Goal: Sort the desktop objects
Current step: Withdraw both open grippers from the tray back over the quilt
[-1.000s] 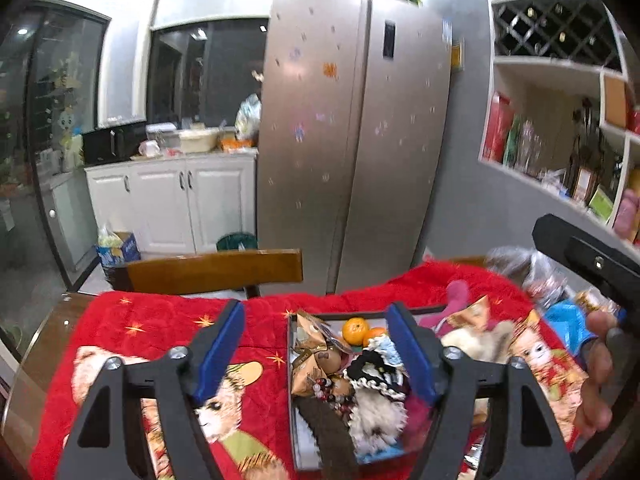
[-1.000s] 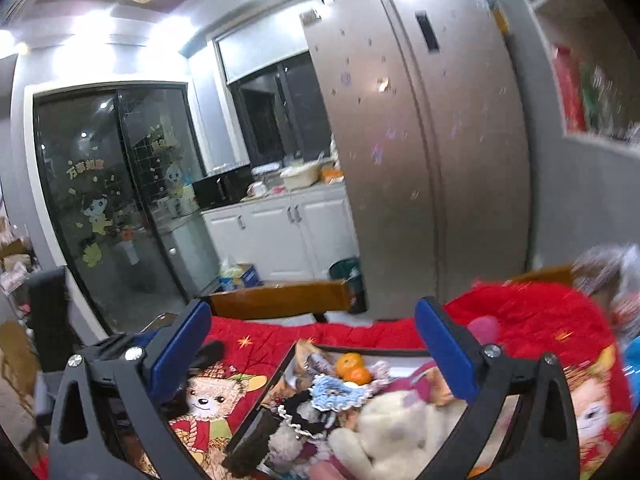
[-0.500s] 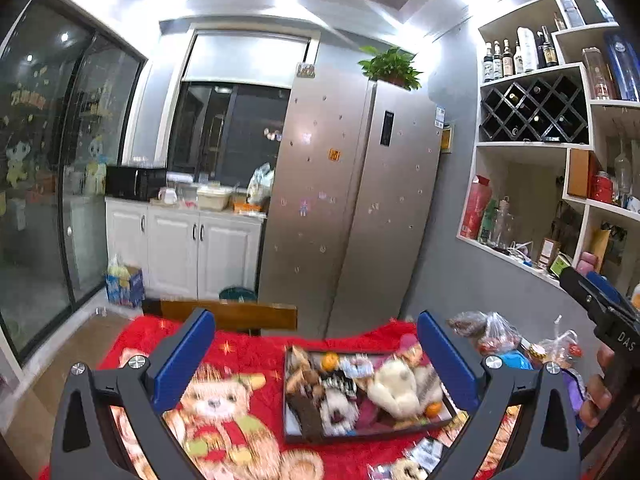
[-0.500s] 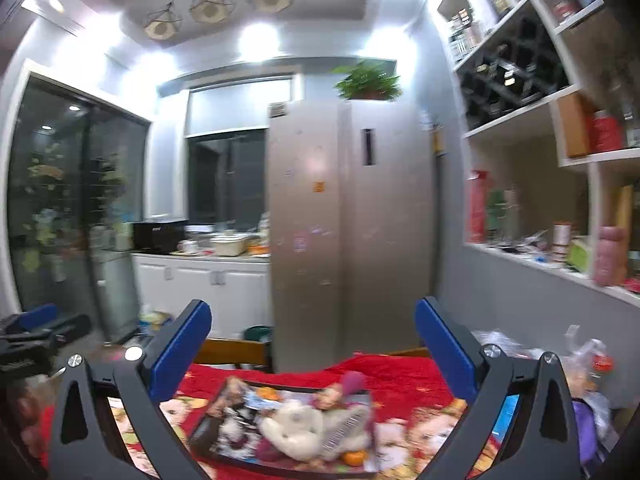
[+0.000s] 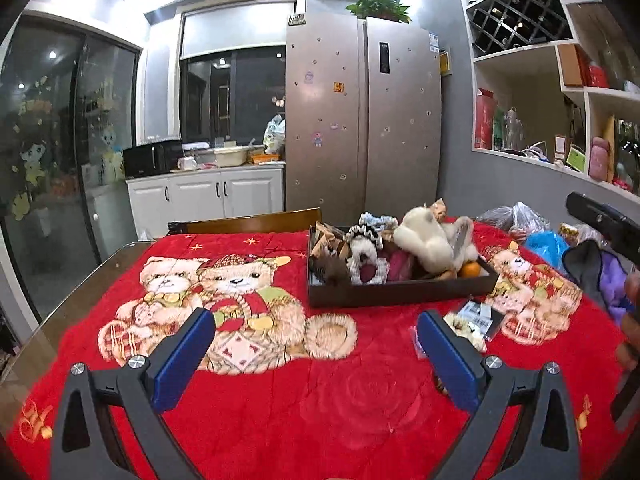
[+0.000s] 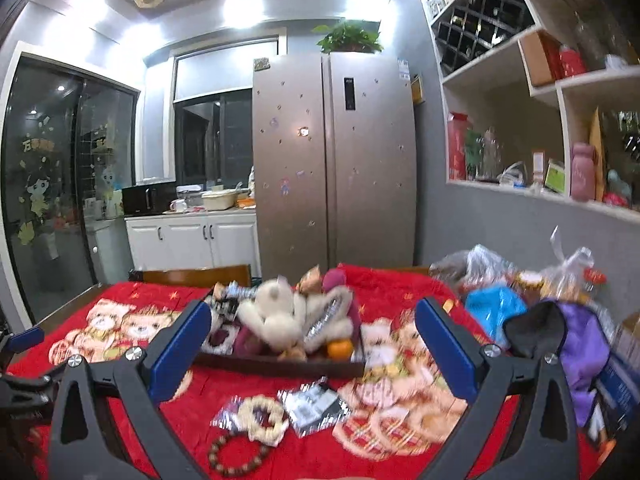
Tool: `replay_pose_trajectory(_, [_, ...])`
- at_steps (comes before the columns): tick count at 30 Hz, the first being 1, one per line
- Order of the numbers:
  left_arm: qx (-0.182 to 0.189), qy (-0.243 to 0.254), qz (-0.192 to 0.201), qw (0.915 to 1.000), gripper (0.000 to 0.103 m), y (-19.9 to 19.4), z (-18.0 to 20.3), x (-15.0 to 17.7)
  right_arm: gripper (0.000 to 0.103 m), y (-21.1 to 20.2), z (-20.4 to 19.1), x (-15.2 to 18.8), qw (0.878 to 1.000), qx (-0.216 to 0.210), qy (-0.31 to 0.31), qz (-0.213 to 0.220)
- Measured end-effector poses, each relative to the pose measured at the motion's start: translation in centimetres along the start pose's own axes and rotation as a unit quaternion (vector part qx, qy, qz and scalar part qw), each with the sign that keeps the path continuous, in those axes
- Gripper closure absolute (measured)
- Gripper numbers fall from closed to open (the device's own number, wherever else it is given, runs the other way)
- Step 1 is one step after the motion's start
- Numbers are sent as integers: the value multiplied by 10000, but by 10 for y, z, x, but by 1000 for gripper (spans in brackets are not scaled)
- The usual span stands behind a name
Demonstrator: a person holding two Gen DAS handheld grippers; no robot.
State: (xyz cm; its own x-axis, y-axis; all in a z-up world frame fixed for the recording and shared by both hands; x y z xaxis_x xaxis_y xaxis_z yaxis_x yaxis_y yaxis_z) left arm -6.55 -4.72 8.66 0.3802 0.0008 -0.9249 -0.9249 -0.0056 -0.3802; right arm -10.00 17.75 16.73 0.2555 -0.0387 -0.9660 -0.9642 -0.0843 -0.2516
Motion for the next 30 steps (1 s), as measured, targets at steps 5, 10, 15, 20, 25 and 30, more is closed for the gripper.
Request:
replay_pose_trajectory(5, [-45, -110, -28, 9999, 0, 8, 1, 19, 0, 18, -11, 50, 9990, 182, -97, -398])
replay_pose_trajectory(10, [-173, 129, 3, 9998, 0, 9, 5, 31, 0, 31, -30, 89, 9944, 544, -527, -742])
replay_pose_trajectory(15, [-101, -63, -22, 9999, 0, 7, 0, 33, 0, 38, -33, 99, 9935, 239, -324, -1066])
replay_pose_trajectory(20, [-121, -216, -258, 9994, 0, 17, -6, 36, 0, 44, -26, 100, 9922, 134, -119, -1235])
replay_pose_trajectory(25, [-117, -249, -308, 9991, 0, 18, -8, 38, 0, 47, -27, 99, 9911, 151, -122, -1320])
replay_pose_trajectory(30, [-75, -213, -317, 9992, 0, 18, -7, 38, 0, 46, -33, 99, 9913, 132, -240, -1289])
Point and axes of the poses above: each gripper's, at about its wrist camera, not at the fingertips, and y roughly the way its jaws point, z to its right, x to its underside, the point moved 4 cm from there along y, roughly the way its jaws point, and after that the axes turned 1 degree about y, right-handed, at the moved point
